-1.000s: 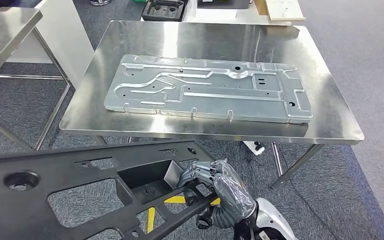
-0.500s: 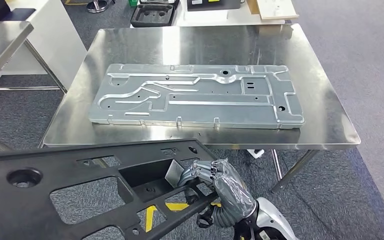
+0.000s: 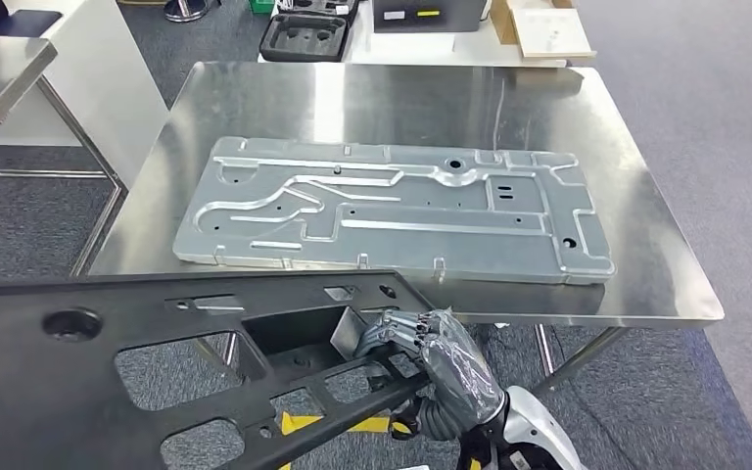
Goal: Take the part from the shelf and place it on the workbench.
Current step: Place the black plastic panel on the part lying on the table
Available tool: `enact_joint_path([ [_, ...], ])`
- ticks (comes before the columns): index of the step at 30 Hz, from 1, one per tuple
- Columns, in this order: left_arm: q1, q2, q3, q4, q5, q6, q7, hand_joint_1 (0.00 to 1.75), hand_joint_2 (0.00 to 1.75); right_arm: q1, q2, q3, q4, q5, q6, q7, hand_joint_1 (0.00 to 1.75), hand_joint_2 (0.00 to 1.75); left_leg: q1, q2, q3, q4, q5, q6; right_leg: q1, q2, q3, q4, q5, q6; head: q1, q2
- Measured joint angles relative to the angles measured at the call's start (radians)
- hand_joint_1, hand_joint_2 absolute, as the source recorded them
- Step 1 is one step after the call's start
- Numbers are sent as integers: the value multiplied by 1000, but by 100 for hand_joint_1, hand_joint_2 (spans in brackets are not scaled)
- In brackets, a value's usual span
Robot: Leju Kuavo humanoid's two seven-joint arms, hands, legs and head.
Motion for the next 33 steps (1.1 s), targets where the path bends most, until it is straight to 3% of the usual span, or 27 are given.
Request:
enact_joint_path([
  [1, 1, 0, 0, 0, 0, 0, 0, 0, 175, 0, -2, 0, 3, 2, 0, 2, 175, 175, 0, 0, 8, 0, -7, -1, -2, -1, -8, -16, 15, 1, 0, 0],
  [3, 4, -1, 0, 0, 0, -1, 0, 0, 175, 0, -3, 0, 7, 4, 0, 2, 175, 175, 2, 0, 26, 1, -25, -7, -4, -3, 18, -132, 104, 1, 1, 0],
  [4, 4, -1, 0, 0, 0, -2, 0, 0, 175, -1, -4, 0, 8, 4, 0, 2, 175, 175, 2, -1, 35, 3, -34, -12, -3, -6, 33, -194, 142, -3, 2, 0],
  [6, 1, -1, 0, 0, 0, -2, 0, 0, 175, -1, -5, -1, 11, 7, 0, 5, 175, 175, 1, -2, 43, 6, -47, -24, 1, -8, 50, -260, 177, -18, 2, 0],
  [10, -1, 2, 0, 0, -1, -2, 0, 0, 175, -8, -9, -1, 15, 36, 8, 47, 175, 175, 0, -1, 43, 38, -59, -44, -1, -3, 79, -271, 168, -48, 1, 0],
  [11, -2, 2, -1, 0, -1, -4, 0, 0, 175, -14, -10, -2, 16, 49, 17, 67, 175, 175, 2, 0, 22, 80, -69, -47, -2, -3, 89, -273, 164, -53, -1, 0],
  [14, -3, 2, -4, 0, -6, -13, 0, 0, 175, -47, -26, -6, 27, 82, 64, 146, 175, 175, 5, 1, -99, 255, -131, -57, -1, -3, 109, -275, 149, -62, -4, 0],
  [15, -3, 1, -5, 0, -9, -17, 0, 0, 175, -61, -36, -9, 36, 90, 81, 173, 175, 175, 5, 1, -130, 284, -143, -58, -1, -2, 116, -275, 143, -62, -4, 0],
  [16, -3, 0, -6, 0, -12, -19, -1, 0, 175, -76, -48, -12, 47, 97, 96, 197, 175, 175, 5, 1, -144, 277, -132, -57, 0, -1, 124, -275, 136, -62, -4, 0],
  [17, -3, 0, -7, 0, -15, -22, -1, 0, 175, -93, -60, -15, 61, 103, 108, 215, 175, 175, 4, 1, -142, 236, -96, -53, 2, 1, 134, -275, 129, -61, -5, 0],
  [19, -2, 1, -8, 0, -19, -26, -3, 0, 175, -125, -82, -25, 89, 112, 125, 234, 175, 175, 0, 1, -112, 107, 5, -38, 5, 3, 155, -276, 113, -58, -3, 0],
  [21, -1, 3, -10, 0, -20, -32, -8, 0, 175, -154, -98, -32, 114, 124, 137, 246, 175, 175, -7, 0, -91, 30, 51, -25, 7, 5, 163, -276, 102, -51, -1, 0],
  [24, -1, 2, -13, 0, -21, -41, -20, 0, 175, -203, -126, -35, 155, 187, 158, 292, 175, 175, -7, -1, -81, 15, 59, -17, 6, 5, 163, -278, 90, -33, -2, 0],
  [26, -2, -1, -14, 0, -22, -49, -27, 0, 175, -248, -148, -35, 186, 256, 178, 335, 175, 175, 0, 1, -69, 0, 60, -11, 7, 2, 144, -237, 64, -23, 0, 0],
  [29, -6, -3, -16, 0, -20, -61, -32, 0, 175, -317, -184, -36, 253, 365, 227, 379, 175, 175, 3, 1, -60, -6, 53, -3, 1, -1, 35, -52, -2, -10, 2, 0],
  [30, -6, -4, -16, 0, -17, -67, -34, 0, 175, -335, -197, -36, 281, 398, 246, 387, 175, 175, 4, 0, -58, -5, 50, -2, -2, -1, 0, -7, -5, -5, 2, 0],
  [31, -6, -4, -16, 0, -12, -72, -37, 0, 175, -350, -210, -36, 310, 427, 265, 392, 175, 175, 4, -2, -55, -3, 46, -3, -6, -1, -19, 3, 12, -2, 3, 0],
  [33, -5, -6, -16, 0, -2, -82, -45, 0, 175, -384, -236, -35, 363, 482, 309, 401, 175, 175, 6, -5, -49, 5, 35, -7, -12, -3, 0, -89, 97, 4, 3, 0],
])
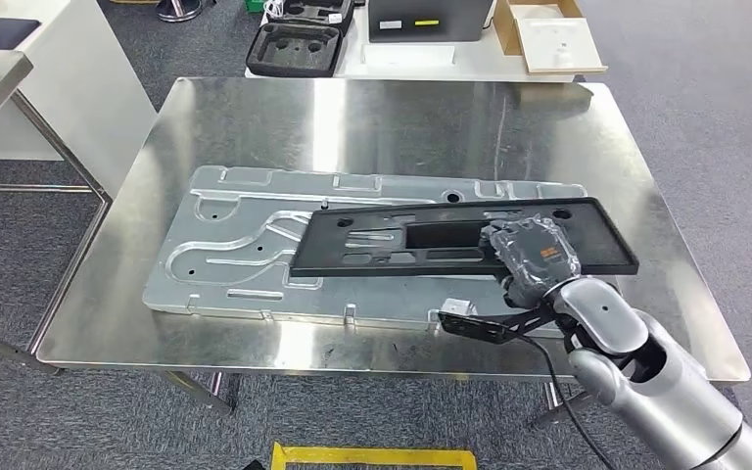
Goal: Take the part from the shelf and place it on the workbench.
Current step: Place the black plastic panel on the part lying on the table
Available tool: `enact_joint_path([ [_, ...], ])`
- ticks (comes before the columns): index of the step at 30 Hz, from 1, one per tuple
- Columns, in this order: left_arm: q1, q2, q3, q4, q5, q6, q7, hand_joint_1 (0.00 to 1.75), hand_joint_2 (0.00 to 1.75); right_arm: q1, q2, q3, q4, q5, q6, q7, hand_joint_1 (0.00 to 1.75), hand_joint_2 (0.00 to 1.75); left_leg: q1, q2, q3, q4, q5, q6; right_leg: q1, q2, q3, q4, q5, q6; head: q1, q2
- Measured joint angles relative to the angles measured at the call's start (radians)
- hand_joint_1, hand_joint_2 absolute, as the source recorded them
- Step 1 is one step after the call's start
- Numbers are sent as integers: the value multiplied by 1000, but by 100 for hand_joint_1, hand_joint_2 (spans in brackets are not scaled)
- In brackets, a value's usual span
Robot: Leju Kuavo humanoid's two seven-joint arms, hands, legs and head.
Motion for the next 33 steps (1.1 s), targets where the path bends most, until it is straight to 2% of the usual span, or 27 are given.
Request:
enact_joint_path([
  [1, 1, -1, 0, 0, 3, -3, -6, 0, 175, -17, -13, 0, 26, 26, 23, 4, 175, 175, -1, -1, 1, 6, -6, -5, -2, -1, 22, -65, 36, 2, 0, 0],
  [2, 1, -1, 0, 0, 5, -6, -11, 0, 175, -34, -25, 1, 51, 48, 44, 9, 175, 175, -2, -3, 0, 14, -12, -10, -2, -2, 42, -119, 60, -1, 0, 0],
  [3, 1, -1, 0, 0, 5, -8, -17, 0, 175, -46, -37, 2, 74, 66, 60, 15, 175, 175, -4, -5, -3, 19, -15, -15, -1, -3, 53, -150, 69, -4, -2, 0],
  [5, 1, -1, 0, 0, 9, -10, -23, 0, 175, -63, -57, 3, 111, 93, 79, 29, 175, 175, -6, -8, -8, 20, -16, -23, 1, -3, 58, -163, 67, -16, -3, 0],
  [7, 0, -2, 0, 0, 18, -12, -22, 0, 175, -75, -73, 5, 136, 124, 83, 37, 87, 87, -6, -5, -12, 27, -23, -31, -1, -4, 61, -166, 69, -28, -4, 0],
  [9, -14, -8, 0, 0, 34, -11, -1, 0, 175, -89, -80, 8, 159, 164, 58, 25, 0, 0, -4, 0, -44, 98, -63, -41, -4, -5, 65, -170, 70, -37, -7, 0],
  [11, -48, -19, 0, -1, 50, -7, 42, 0, 175, -103, -75, 13, 188, 207, 13, -3, 0, 0, -2, 4, -111, 231, -116, -47, -2, -9, 66, -171, 70, -41, -10, 0],
  [12, -69, -25, 0, -1, 54, -5, 66, 0, 131, -109, -68, 18, 204, 227, -8, -18, 0, 0, -2, 5, -142, 284, -128, -47, 0, -11, 67, -171, 69, -42, -9, 0],
  [13, -91, -30, 0, -1, 58, -2, 93, 0, 87, -117, -57, 25, 221, 245, -25, -32, 0, 0, -2, 5, -157, 304, -122, -46, 2, -13, 68, -171, 69, -43, -9, 0],
  [14, -115, -35, 0, -1, 63, 3, 120, 0, 44, -127, -42, 34, 238, 260, -38, -45, 0, 0, -3, 5, -152, 284, -97, -42, 4, -12, 70, -171, 68, -44, -9, 0],
  [15, -140, -40, 0, -1, 71, 12, 146, 0, 0, -139, -22, 44, 256, 271, -52, -58, 0, 0, -4, 5, -129, 227, -58, -35, 7, -10, 72, -171, 68, -44, -9, 0],
  [17, -196, -46, 4, -1, 96, 37, 194, 0, 0, -164, 23, 63, 294, 282, -84, -84, 0, 0, -10, 4, -67, 89, 3, -17, 10, -6, 73, -171, 67, -44, -9, 0],
  [18, -226, -49, 9, -1, 109, 47, 215, 0, 0, -176, 46, 71, 313, 283, -102, -96, 0, 0, -14, 4, -46, 43, 16, -10, 11, -5, 72, -172, 68, -42, -9, 0],
  [20, -276, -52, 20, -1, 130, 59, 248, 0, 0, -195, 86, 85, 350, 279, -130, -110, 0, 0, -18, 2, -32, 13, 16, -5, 11, -4, 70, -176, 71, -35, -9, 0],
  [22, -307, -56, 29, -1, 142, 61, 267, 0, 0, -209, 123, 96, 384, 273, -150, -118, 0, 0, -15, 2, -19, -8, 23, -3, 11, -4, 73, -181, 70, -25, -8, 0],
  [23, -316, -58, 31, -1, 145, 61, 271, 0, 0, -216, 137, 101, 400, 269, -157, -120, 0, 0, -11, 4, -9, -21, 28, 0, 12, -4, 69, -169, 61, -20, -8, 0],
  [24, -323, -60, 33, -2, 146, 61, 272, 0, 0, -224, 148, 105, 416, 266, -162, -123, 0, 0, -7, 5, -1, -32, 33, 2, 12, -4, 54, -137, 44, -16, -6, 0],
  [26, -331, -63, 35, -2, 147, 58, 274, 0, 0, -233, 163, 112, 447, 261, -167, -126, 0, 0, -5, 4, 5, -38, 34, 5, 9, -5, -6, -19, -5, -10, -4, 0],
  [27, -333, -64, 36, -2, 147, 56, 277, 0, 0, -234, 169, 115, 461, 258, -167, -127, 0, 0, -5, 3, 5, -37, 32, 5, 8, -5, -39, 38, -21, -7, -4, 0],
  [28, -333, -65, 37, -2, 146, 53, 280, 0, 0, -233, 176, 119, 474, 255, -167, -130, 0, 0, -5, 2, 5, -34, 29, 5, 7, -5, -61, 68, -20, -5, -3, 0],
  [29, -332, -66, 38, -2, 145, 50, 284, 0, 0, -232, 181, 122, 486, 250, -168, -131, 0, 0, -4, 2, 5, -29, 26, 4, 7, -5, -65, 60, 0, -3, -3, 0],
  [30, -332, -67, 38, -2, 144, 48, 287, 0, 0, -233, 187, 125, 497, 244, -170, -133, 0, 0, -4, 1, 5, -23, 21, 2, 6, -6, -49, 14, 35, -3, -3, 0],
  [32, -334, -67, 40, -2, 143, 46, 289, 0, 0, -234, 197, 127, 514, 231, -179, -133, 0, 0, -6, 1, 1, -6, 10, -5, 6, -7, 6, -112, 94, -6, -3, 0],
  [33, -335, -67, 41, -1, 143, 46, 291, 0, 0, -234, 202, 127, 520, 223, -189, -134, 0, 0, -7, 2, -4, 2, 7, -9, 7, -6, 25, -153, 108, -11, -4, 0],
])
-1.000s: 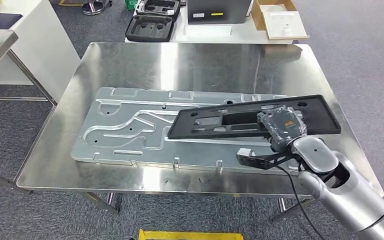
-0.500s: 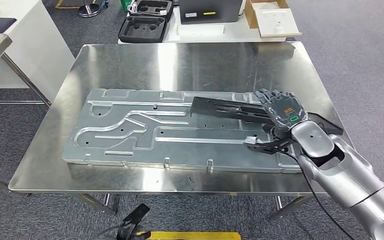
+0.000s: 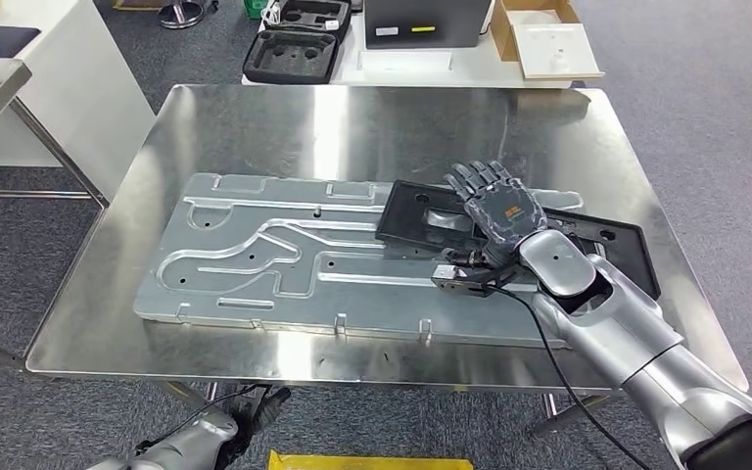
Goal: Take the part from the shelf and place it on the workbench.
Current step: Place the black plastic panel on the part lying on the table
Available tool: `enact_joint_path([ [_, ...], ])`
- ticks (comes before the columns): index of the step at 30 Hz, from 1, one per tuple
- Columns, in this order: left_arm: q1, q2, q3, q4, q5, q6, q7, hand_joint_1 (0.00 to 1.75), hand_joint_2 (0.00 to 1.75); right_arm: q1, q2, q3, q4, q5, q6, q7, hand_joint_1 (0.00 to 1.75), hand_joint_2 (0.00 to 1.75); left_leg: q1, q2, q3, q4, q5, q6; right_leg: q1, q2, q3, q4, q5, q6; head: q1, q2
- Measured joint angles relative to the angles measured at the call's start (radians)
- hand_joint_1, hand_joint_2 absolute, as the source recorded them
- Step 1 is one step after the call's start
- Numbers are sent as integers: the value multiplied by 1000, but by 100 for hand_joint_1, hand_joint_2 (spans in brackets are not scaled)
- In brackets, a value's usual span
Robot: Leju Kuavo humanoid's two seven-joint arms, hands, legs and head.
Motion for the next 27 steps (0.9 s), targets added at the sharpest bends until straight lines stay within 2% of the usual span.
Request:
enact_joint_path([
  [1, 0, 0, 1, 0, 0, 0, 2, 0, 0, 2, 4, 0, 5, -10, -14, -1, 0, 0, -2, 0, -4, 6, -1, -4, 2, 1, 8, -18, 1, -5, -1, 0],
  [3, 1, 1, 3, 0, 4, -1, 5, 0, 0, 8, 12, 0, 11, -34, -55, -5, 0, 0, -3, 0, -11, 11, 0, -10, 3, 3, 6, -18, 3, -16, -1, 0],
  [5, 5, 4, 5, 0, 9, -5, 7, 0, 0, 13, 23, 0, 13, -55, -99, -12, 0, 0, -2, 2, -19, 28, -20, -19, 0, 2, 4, -21, 8, -28, -2, 0],
  [7, 7, 6, 6, 0, 14, -10, 10, 0, 0, 16, 36, 0, 12, -65, -125, -17, 0, 0, 1, 3, -49, 112, -85, -31, -4, 2, 0, -24, 15, -38, -6, 0],
  [9, 9, 7, 7, 0, 17, -15, 16, 0, 0, 23, 49, 0, 8, -67, -134, -21, 0, 0, 5, 4, -93, 240, -155, -39, -4, 2, -7, -24, 20, -43, -8, 0],
  [10, 10, 6, 7, 0, 17, -18, 21, 0, 0, 27, 54, 0, 5, -66, -135, -21, 0, 0, 6, 4, -104, 280, -171, -41, -4, 1, -11, -24, 24, -44, -8, 0],
  [11, 11, 6, 7, 0, 18, -20, 25, 0, 0, 30, 59, 0, 3, -64, -135, -22, 0, 0, 6, 4, -97, 284, -168, -41, -4, 1, -16, -24, 28, -44, -8, 0],
  [12, 11, 7, 7, 0, 19, -23, 28, 0, 0, 32, 64, 0, 0, -63, -134, -22, 0, 0, 6, 4, -70, 246, -149, -39, -3, 1, -21, -24, 33, -43, -8, 0],
  [14, 8, 7, 7, 0, 21, -28, 32, 0, 0, 33, 72, 0, -7, -61, -134, -23, 0, 0, 5, 3, 16, 106, -101, -31, -2, 1, -28, -24, 42, -37, -8, 0],
  [15, 6, 8, 8, 0, 22, -31, 33, 0, 0, 32, 75, 0, -10, -60, -135, -25, 0, 0, 2, 3, 50, 48, -86, -27, -2, 2, -31, -24, 48, -33, -7, 0],
  [16, 3, 9, 8, 0, 24, -34, 35, 0, 0, 32, 79, 0, -13, -59, -136, -27, 0, 0, 0, 2, 67, 16, -79, -23, -1, 1, -33, -25, 53, -27, -7, 0],
  [19, 3, 9, 8, 0, 29, -39, 39, 0, 0, 33, 86, 0, -18, -54, -138, -32, 0, 0, -1, 3, 62, 5, -60, -11, 0, 0, -38, -30, 67, -7, -6, 0],
  [20, 4, 9, 8, 0, 30, -41, 40, 0, 0, 34, 87, 0, -19, -53, -139, -33, 0, 0, 1, 5, 57, 1, -48, -5, 0, 1, -43, -23, 56, -2, -6, 0],
  [21, 4, 9, 9, 0, 32, -43, 41, 0, 0, 34, 87, 0, -20, -54, -142, -34, 0, 0, 4, 6, 50, -4, -36, 3, 0, 1, -55, 3, 27, 1, -5, 0],
  [22, 3, 10, 9, 0, 34, -45, 43, 0, 0, 34, 87, 0, -22, -54, -146, -35, 0, 0, 6, 8, 41, -7, -25, 9, -2, 1, -71, 50, -18, 4, -3, 0],
  [24, 3, 10, 9, 0, 37, -50, 44, 0, 0, 37, 87, 0, -27, -55, -155, -39, 0, 0, 4, 10, 17, -6, -8, 17, -3, 1, -107, 183, -112, 9, -2, 0],
  [25, 3, 11, 10, 0, 38, -52, 45, 0, 0, 39, 87, 0, -30, -56, -159, -40, 0, 0, 4, 10, 5, -5, 1, 17, -3, 1, -114, 236, -135, 12, -2, 0],
  [26, 4, 11, 10, 0, 38, -54, 45, 0, 0, 42, 88, 0, -33, -57, -164, -41, 0, 0, 4, 10, -8, -3, 9, 16, -4, 1, -107, 260, -137, 14, -2, 0],
  [27, 5, 11, 10, 0, 38, -55, 45, 0, 0, 44, 88, 0, -37, -57, -168, -41, 0, 0, 4, 10, -21, 1, 16, 15, -5, 1, -83, 246, -121, 14, -1, 0],
])
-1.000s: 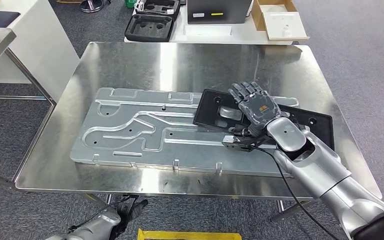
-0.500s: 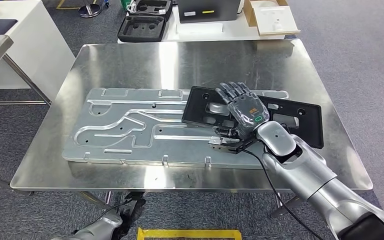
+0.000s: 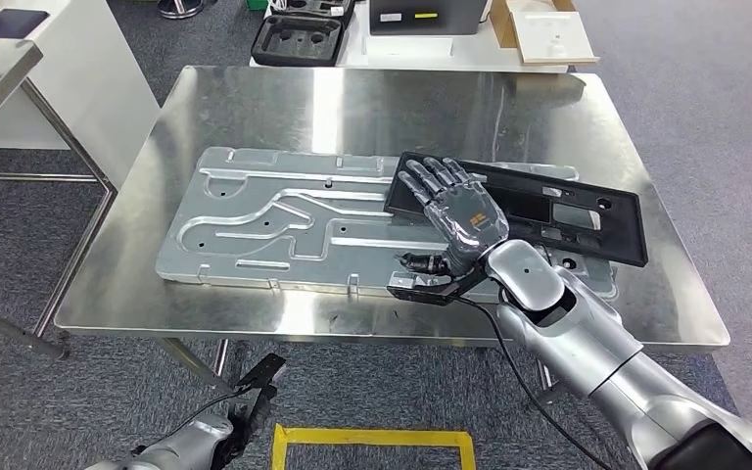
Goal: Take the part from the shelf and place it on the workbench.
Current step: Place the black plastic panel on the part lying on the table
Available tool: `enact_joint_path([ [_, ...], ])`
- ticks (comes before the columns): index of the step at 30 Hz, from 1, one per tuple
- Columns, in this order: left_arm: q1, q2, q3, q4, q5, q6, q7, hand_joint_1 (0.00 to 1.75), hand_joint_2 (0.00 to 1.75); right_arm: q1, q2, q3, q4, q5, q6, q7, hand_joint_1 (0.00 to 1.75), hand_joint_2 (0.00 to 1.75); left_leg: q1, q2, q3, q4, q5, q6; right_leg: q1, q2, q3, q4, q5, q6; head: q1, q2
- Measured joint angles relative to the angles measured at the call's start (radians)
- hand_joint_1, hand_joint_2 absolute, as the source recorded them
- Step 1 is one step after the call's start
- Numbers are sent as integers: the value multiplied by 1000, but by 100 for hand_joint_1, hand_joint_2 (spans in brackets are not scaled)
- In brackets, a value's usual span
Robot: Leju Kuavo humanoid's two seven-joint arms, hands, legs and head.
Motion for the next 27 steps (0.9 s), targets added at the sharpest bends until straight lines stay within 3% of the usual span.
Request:
enact_joint_path([
  [1, 0, 0, 0, 0, 0, -1, 0, 0, 0, 1, 0, 0, -5, 0, -4, 0, 0, 0, 0, 0, -12, 5, 6, -3, -1, 0, 42, -48, 23, -1, 0, 0],
  [3, 1, 0, 0, 0, 0, -2, 0, 0, 0, -1, 2, 0, -15, 0, -9, 0, 0, 0, -2, -1, -32, 15, 16, -11, 1, 0, 138, -182, 40, -8, -1, 0],
  [5, 1, 1, 0, 0, 0, -2, 1, 0, 0, -1, 4, 0, -24, -1, -11, 0, 0, 0, -4, 0, -41, 18, 29, -22, 7, 1, 180, -254, 36, -16, -1, 0],
  [7, 2, 3, 1, 0, 2, -1, 1, 0, 0, 0, 6, 0, -31, 18, -15, 7, 0, 0, -4, -1, -45, 11, 44, -34, 7, 1, 172, -265, 51, -26, 0, 0],
  [8, 3, 4, 1, 0, 4, 0, 1, 0, 0, 0, 5, 0, -36, 40, -17, 15, 0, 0, -4, -2, -52, 14, 38, -40, 4, 0, 166, -271, 62, -33, 1, 0],
  [10, 7, 8, 1, 0, 10, 2, -1, 0, 0, 1, 3, 0, -54, 90, -18, 36, 0, 0, -1, -3, -75, 64, -27, -52, -4, -1, 145, -279, 88, -46, -3, 0],
  [12, 9, 9, 1, 0, 15, 3, -2, 0, 0, 2, -4, 0, -79, 116, -16, 54, 0, 0, 5, -3, -102, 184, -125, -62, -4, -2, 118, -279, 110, -52, -10, 0],
  [13, 10, 10, 1, 0, 18, 5, -3, 0, 0, 5, -10, -1, -90, 122, -18, 66, 0, 0, 8, -3, -109, 243, -152, -66, -4, -2, 104, -279, 121, -51, -11, 0],
  [14, 11, 10, 2, 0, 21, 8, -5, 0, 0, 10, -19, -3, -103, 128, -25, 84, 0, 0, 10, -3, -106, 280, -157, -69, -4, -2, 90, -277, 131, -50, -11, 0],
  [15, 13, 11, 3, 0, 27, 13, -8, 0, 0, 21, -31, -8, -120, 131, -41, 108, 0, 0, 12, -3, -87, 286, -142, -71, -5, -2, 76, -276, 141, -47, -11, 0],
  [16, 16, 13, 6, 0, 33, 19, -13, 0, 0, 39, -48, -20, -142, 130, -67, 138, 0, 0, 13, -3, -52, 257, -116, -72, -6, -2, 65, -274, 149, -43, -11, 0],
  [17, 19, 16, 10, 0, 40, 25, -20, 0, 0, 62, -66, -39, -170, 124, -102, 169, 0, 0, 15, -3, -2, 200, -99, -72, -8, -3, 55, -273, 157, -38, -11, 0],
  [19, 25, 22, 17, 0, 53, 36, -36, 0, 0, 126, -109, -96, -238, 99, -185, 223, 0, 0, 12, -8, 100, 68, -107, -66, -7, -5, 45, -272, 172, -25, -12, 0],
  [20, 29, 25, 21, 1, 59, 39, -43, 0, 0, 167, -131, -131, -275, 81, -226, 238, 0, 0, 9, -11, 129, 25, -120, -60, -5, -6, 47, -275, 179, -17, -13, 0],
  [22, 41, 33, 29, 1, 69, 41, -55, 0, 0, 262, -171, -206, -351, 41, -293, 242, 0, 0, 5, -14, 137, 3, -120, -44, -3, -7, 55, -285, 195, -4, -13, 0],
  [23, 46, 36, 34, 1, 74, 43, -58, 0, 0, 311, -183, -246, -387, 17, -314, 230, 0, 0, 7, -12, 134, -1, -112, -35, -3, -5, 55, -285, 191, 2, -13, 0],
  [24, 51, 38, 38, 1, 79, 45, -61, 0, 0, 361, -190, -289, -421, -17, -327, 204, 0, 0, 8, -9, 127, -3, -101, -25, -4, -4, 48, -273, 168, 5, -13, 0],
  [25, 53, 40, 42, 1, 85, 49, -64, 0, 0, 412, -192, -335, -452, -56, -333, 167, 0, 0, 10, -6, 117, -6, -88, -15, -6, -2, 36, -242, 127, 8, -11, 0],
  [27, 59, 43, 50, 1, 98, 57, -71, 0, 0, 522, -177, -442, -509, -145, -338, 53, 0, 0, 9, -4, 89, -6, -63, -2, -5, -2, 6, -123, 15, 10, -10, 0],
])
